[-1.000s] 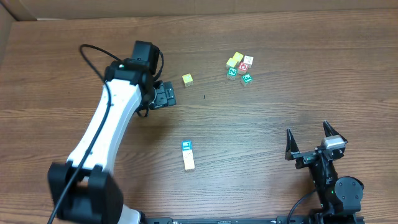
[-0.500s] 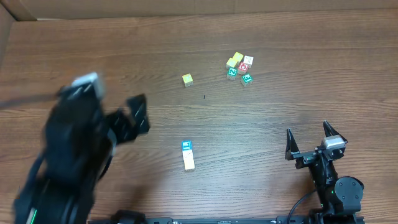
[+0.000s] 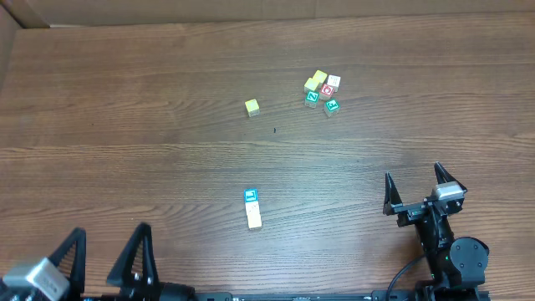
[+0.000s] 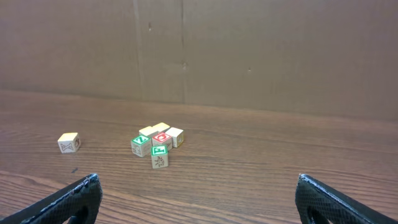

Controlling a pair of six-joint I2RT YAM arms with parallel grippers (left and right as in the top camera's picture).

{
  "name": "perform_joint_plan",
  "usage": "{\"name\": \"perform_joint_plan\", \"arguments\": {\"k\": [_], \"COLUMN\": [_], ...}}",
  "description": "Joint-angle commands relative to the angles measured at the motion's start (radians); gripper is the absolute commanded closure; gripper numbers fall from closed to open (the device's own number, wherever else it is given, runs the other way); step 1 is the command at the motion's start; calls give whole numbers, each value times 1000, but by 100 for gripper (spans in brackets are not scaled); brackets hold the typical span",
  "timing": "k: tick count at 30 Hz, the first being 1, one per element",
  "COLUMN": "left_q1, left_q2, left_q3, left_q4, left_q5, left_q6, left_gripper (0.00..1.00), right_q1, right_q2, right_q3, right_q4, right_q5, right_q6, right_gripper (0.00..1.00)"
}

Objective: Flip 3 blocks

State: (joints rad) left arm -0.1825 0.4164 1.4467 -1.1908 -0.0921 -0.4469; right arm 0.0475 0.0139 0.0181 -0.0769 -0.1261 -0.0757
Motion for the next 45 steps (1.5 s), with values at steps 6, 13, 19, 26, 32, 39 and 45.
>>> {"name": "perform_joint_plan", "arguments": {"k": [6, 13, 19, 26, 32, 39, 45], "left_q1": [40, 84, 99, 130, 138, 138, 179], "left_q2": [-63, -155, -266, -391, -412, -412, -412], "left_q3": [2, 1, -22, -105, -193, -400, -673], "left_q4": [-201, -446, -492, -467, -239, 396, 1034], "left_q5": [-23, -69, -116, -146, -152, -150, -87], "left_q6": [-1, 21, 21, 20, 24, 148, 178], "left_gripper": [0, 0, 0, 0, 0, 0, 0], "right_q1": [4, 4, 4, 4, 4, 4, 4], "right_q2": [-11, -11, -11, -11, -11, -11, -11], "right_q3": [-10, -10, -10, -10, -10, -10, -10], "right_q4": [5, 5, 5, 5, 5, 5, 5], "right_q5": [-2, -2, -2, -2, -2, -2, -2], "right_q6": [-4, -4, -4, -4, -4, -4, -4], "right_gripper": [0, 0, 0, 0, 0, 0, 0]}}
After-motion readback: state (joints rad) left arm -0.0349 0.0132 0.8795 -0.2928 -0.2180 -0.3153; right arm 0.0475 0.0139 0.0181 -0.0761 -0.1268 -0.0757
